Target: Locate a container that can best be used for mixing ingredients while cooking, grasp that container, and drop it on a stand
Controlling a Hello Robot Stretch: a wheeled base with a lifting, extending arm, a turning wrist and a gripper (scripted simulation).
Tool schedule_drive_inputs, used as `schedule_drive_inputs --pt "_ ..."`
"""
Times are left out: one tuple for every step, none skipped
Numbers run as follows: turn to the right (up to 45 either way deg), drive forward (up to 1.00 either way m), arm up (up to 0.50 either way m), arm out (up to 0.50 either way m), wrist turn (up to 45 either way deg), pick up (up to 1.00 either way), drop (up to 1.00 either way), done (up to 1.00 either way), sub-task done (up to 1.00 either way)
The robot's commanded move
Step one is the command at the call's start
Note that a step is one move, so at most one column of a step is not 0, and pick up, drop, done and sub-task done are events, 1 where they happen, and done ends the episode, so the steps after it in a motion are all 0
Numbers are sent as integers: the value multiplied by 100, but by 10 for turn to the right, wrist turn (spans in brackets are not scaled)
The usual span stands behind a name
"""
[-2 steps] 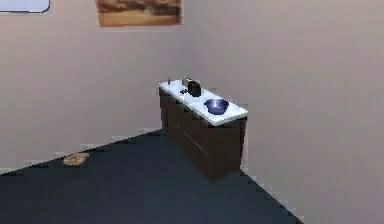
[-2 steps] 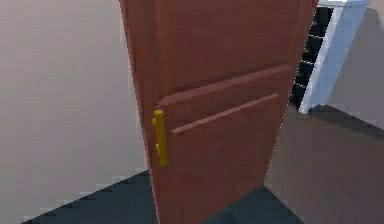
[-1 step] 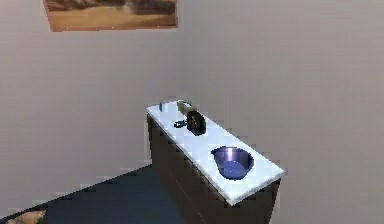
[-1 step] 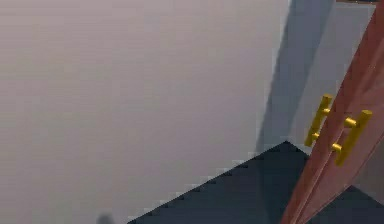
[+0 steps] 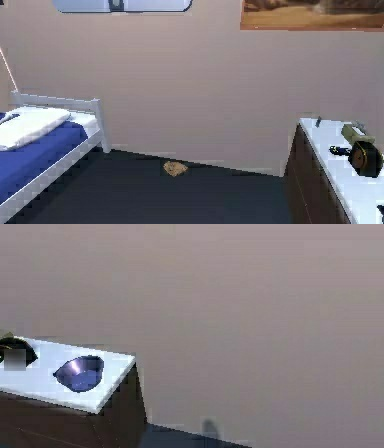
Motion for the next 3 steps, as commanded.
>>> schedule_drive_inputs --pt "-270 0 0 0 0 0 0 0 0" --pt "0 0 50 0 0 0 0 0 0" --pt "0 0 36 0 0 0 0 0 0"
